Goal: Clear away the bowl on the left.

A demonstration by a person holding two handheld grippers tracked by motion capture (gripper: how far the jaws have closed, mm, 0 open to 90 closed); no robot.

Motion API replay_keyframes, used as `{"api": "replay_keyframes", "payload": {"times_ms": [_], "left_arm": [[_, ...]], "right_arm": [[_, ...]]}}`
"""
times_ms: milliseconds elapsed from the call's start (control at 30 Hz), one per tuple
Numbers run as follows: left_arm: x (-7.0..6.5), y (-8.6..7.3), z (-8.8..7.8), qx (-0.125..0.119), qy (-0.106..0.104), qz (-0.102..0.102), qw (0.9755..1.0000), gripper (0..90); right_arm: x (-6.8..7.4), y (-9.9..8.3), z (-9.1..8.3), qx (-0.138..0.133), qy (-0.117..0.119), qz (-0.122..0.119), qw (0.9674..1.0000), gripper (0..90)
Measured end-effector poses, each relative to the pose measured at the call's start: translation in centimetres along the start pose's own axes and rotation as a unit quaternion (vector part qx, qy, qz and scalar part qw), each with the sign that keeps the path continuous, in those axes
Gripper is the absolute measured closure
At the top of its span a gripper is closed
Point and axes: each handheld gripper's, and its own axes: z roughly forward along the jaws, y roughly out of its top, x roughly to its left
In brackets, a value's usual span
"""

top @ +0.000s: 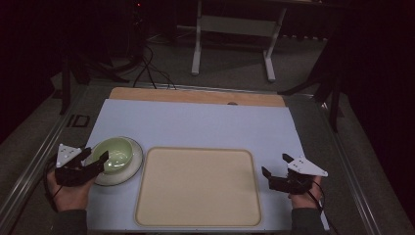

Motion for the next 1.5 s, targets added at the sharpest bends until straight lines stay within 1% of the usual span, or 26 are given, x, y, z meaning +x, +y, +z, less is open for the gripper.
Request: {"api": "replay_keyframes", "payload": {"times_ms": [67,267,333,500,533,800,967,1000,1100,1167,1233,1400,1500], "left_arm": [[0.3,0.1,0.3,0.002,0.004,-0.007,1.0000,37.5],[0.6,0.4,0.6,0.001,0.008,-0.010,0.9999,37.9],[0.8,0.4,0.9,0.004,0.012,-0.014,0.9998,37.8],[0.9,0.3,1.6,0.017,0.025,-0.011,0.9995,37.9],[0.9,0.3,1.6,0.017,0.025,-0.011,0.9995,37.9],[1.4,0.2,2.6,0.035,0.046,-0.005,0.9983,38.9],[1.6,0.1,3.0,0.043,0.050,-0.005,0.9978,41.9],[1.7,0.1,3.2,0.046,0.055,-0.010,0.9974,41.9],[2.0,0.0,3.3,0.047,0.053,-0.018,0.9973,44.4],[2.2,0.0,3.4,0.048,0.053,-0.021,0.9972,48.4],[2.4,0.0,3.6,0.053,0.053,-0.024,0.9969,49.6],[2.7,-0.1,4.1,0.067,0.060,-0.033,0.9954,50.5],[2.8,-0.2,4.4,0.078,0.067,-0.036,0.9941,49.1]], "right_arm": [[0.0,0.0,0.0,0.000,-0.001,-0.001,1.0000,10.7],[0.0,0.0,0.1,0.001,-0.003,0.000,1.0000,10.7],[0.0,0.0,0.1,-0.001,-0.002,0.000,1.0000,10.7],[0.1,0.0,0.0,-0.002,-0.002,-0.002,1.0000,10.7],[0.1,0.0,0.0,-0.002,-0.002,-0.002,1.0000,10.7],[0.1,0.1,0.0,-0.002,-0.003,-0.003,1.0000,10.7],[0.1,0.1,0.0,-0.003,-0.003,-0.004,1.0000,10.7],[0.1,0.1,0.0,-0.003,-0.002,-0.004,1.0000,10.7],[0.1,0.1,0.0,-0.004,-0.003,-0.005,1.0000,10.7],[0.1,0.1,0.0,-0.004,-0.004,-0.005,1.0000,10.7],[0.1,0.1,0.0,-0.005,-0.005,-0.005,1.0000,10.7],[0.2,0.1,0.0,-0.005,-0.004,-0.007,1.0000,10.7],[0.2,0.1,0.0,-0.005,-0.004,-0.008,0.9999,10.7]]}}
